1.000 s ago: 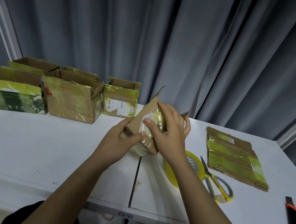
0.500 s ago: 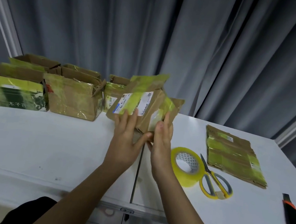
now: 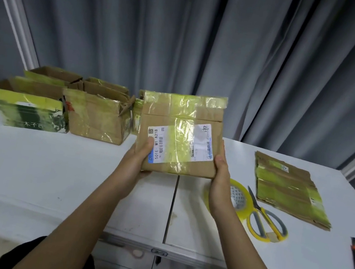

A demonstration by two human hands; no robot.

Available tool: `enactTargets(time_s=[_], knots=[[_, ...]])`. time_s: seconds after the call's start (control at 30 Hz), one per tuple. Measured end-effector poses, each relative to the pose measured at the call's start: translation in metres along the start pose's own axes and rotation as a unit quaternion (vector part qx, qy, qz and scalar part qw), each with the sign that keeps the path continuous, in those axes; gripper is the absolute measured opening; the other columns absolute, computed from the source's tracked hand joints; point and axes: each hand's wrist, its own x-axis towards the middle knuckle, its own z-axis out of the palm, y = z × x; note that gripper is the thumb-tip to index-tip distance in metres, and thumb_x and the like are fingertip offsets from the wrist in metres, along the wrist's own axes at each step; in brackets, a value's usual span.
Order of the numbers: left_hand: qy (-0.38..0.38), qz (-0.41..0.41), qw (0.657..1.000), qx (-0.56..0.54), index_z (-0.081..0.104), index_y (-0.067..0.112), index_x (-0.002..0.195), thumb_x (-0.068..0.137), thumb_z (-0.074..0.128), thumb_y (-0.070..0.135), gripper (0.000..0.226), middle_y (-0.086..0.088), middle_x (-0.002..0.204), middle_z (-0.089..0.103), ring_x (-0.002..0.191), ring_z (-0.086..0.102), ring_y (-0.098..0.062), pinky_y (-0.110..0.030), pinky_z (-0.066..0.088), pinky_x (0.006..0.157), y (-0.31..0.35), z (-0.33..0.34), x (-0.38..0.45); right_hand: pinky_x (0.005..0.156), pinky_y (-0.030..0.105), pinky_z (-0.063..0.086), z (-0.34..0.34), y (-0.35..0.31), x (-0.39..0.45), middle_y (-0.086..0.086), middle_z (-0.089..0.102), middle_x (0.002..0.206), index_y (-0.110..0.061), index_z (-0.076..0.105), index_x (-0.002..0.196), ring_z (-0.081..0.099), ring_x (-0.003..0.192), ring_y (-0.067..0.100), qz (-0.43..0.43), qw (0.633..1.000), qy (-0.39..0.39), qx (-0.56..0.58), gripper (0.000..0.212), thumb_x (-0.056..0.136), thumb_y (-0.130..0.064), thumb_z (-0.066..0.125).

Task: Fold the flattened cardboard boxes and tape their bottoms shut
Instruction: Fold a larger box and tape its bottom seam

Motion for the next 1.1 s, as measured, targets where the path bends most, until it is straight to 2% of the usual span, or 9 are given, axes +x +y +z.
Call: enactTargets(time_s=[0.13, 0.27, 0.43, 0.53, 0.67, 0.77, 0.83, 0.93, 1.1], knots=[[0.044, 0.082, 0.995, 0.044, 0.054, 0.027, 0.128, 0.087, 0.058, 0.050, 0.047, 0.007, 0.111, 0.070, 0.105, 0.065, -0.012, -0.042, 0.047, 0.100, 0.006, -0.001, 0.004, 0.111, 0.024, 0.030, 0.001, 0.004, -0.007, -0.015, 0.049, 0.138, -0.033, 0.046, 0.136, 0.042, 0.130, 0.004, 0.013, 0.994, -0.030, -0.107, 0.046, 0.101, -0.051, 0.023], [0.054, 0.154, 0.980, 0.114, 0.045, 0.033, 0.139, 0.090, 0.056, 0.041, 0.051, 0.011, 0.116, 0.066, 0.100, 0.065, -0.002, -0.019, 0.052, 0.086, 0.014, 0.006, 0.004, 0.106, 0.040, 0.044, 0.006, 0.017, -0.013, -0.015, 0.069, 0.106, -0.036, 0.064, 0.101, 0.061, 0.107, 0.005, 0.051, 0.998, 0.028, -0.006, 0.032, 0.104, -0.030, 0.034], [0.107, 0.175, 0.968, 0.143, 0.058, 0.028, 0.127, 0.090, 0.059, 0.037, 0.038, 0.017, 0.104, 0.069, 0.093, 0.066, 0.000, -0.015, 0.053, 0.078, 0.012, 0.017, 0.009, 0.108, 0.038, 0.042, -0.003, 0.004, -0.008, -0.021, 0.068, 0.111, -0.035, 0.063, 0.113, 0.059, 0.111, 0.000, -0.026, 0.998, 0.056, 0.015, 0.024, 0.102, -0.031, 0.043], [0.163, 0.123, 0.965, 0.164, 0.069, 0.029, 0.098, 0.094, 0.043, 0.053, 0.036, 0.011, 0.094, 0.069, 0.095, 0.065, -0.012, -0.023, 0.051, 0.081, 0.022, 0.016, 0.011, 0.107, 0.032, 0.038, -0.014, -0.002, -0.008, -0.010, 0.056, 0.132, -0.035, 0.038, 0.145, 0.048, 0.120, -0.003, -0.047, 0.993, -0.041, -0.097, 0.066, 0.086, -0.040, 0.067], [0.031, 0.044, 0.995, 0.081, 0.057, 0.053, 0.094, 0.088, 0.013, 0.072, 0.048, 0.025, 0.100, 0.062, 0.101, 0.057, 0.002, -0.030, 0.038, 0.101, 0.031, 0.022, 0.004, 0.095, 0.029, 0.036, -0.012, -0.010, 0.003, -0.010, 0.044, 0.124, -0.036, 0.029, 0.144, 0.031, 0.111, 0.005, -0.067, 0.964, 0.053, -0.251, 0.095, 0.067, -0.047, 0.082], [0.046, 0.105, 0.971, 0.209, 0.039, 0.048, 0.135, 0.057, 0.042, 0.093, 0.090, 0.013, 0.132, 0.048, 0.128, 0.037, -0.010, -0.038, 0.031, 0.109, 0.013, 0.028, 0.004, 0.097, 0.038, 0.039, -0.001, -0.017, 0.012, -0.007, 0.045, 0.119, -0.021, 0.041, 0.126, 0.032, 0.113, 0.013, -0.036, 0.955, 0.133, -0.264, 0.092, 0.054, -0.060, 0.082], [0.129, 0.146, 0.943, 0.271, 0.033, 0.035, 0.141, 0.044, 0.065, 0.083, 0.113, 0.004, 0.133, 0.041, 0.130, 0.029, -0.018, -0.040, 0.032, 0.108, 0.008, 0.027, 0.006, 0.092, 0.034, 0.042, 0.005, -0.015, 0.012, -0.007, 0.049, 0.113, -0.020, 0.047, 0.119, 0.036, 0.108, 0.012, -0.050, 0.952, 0.141, -0.266, 0.083, 0.056, -0.064, 0.079], [0.193, 0.173, 0.920, 0.294, 0.047, 0.024, 0.131, 0.050, 0.068, 0.073, 0.097, -0.001, 0.125, 0.050, 0.123, 0.040, -0.024, -0.044, 0.040, 0.103, 0.013, 0.020, 0.012, 0.086, 0.036, 0.047, 0.002, -0.016, 0.012, -0.008, 0.059, 0.104, -0.024, 0.056, 0.111, 0.051, 0.103, 0.014, -0.097, 0.958, 0.118, -0.241, 0.063, 0.066, -0.065, 0.069], [0.123, 0.188, 0.941, 0.251, 0.058, 0.027, 0.123, 0.079, 0.053, 0.061, 0.056, 0.000, 0.119, 0.052, 0.113, 0.050, -0.016, -0.030, 0.041, 0.096, 0.011, 0.012, 0.019, 0.078, 0.029, 0.042, -0.021, -0.028, 0.017, -0.004, 0.052, 0.091, -0.022, 0.063, 0.116, 0.052, 0.095, 0.022, -0.123, 0.949, 0.100, -0.272, 0.034, 0.092, -0.044, 0.056]])
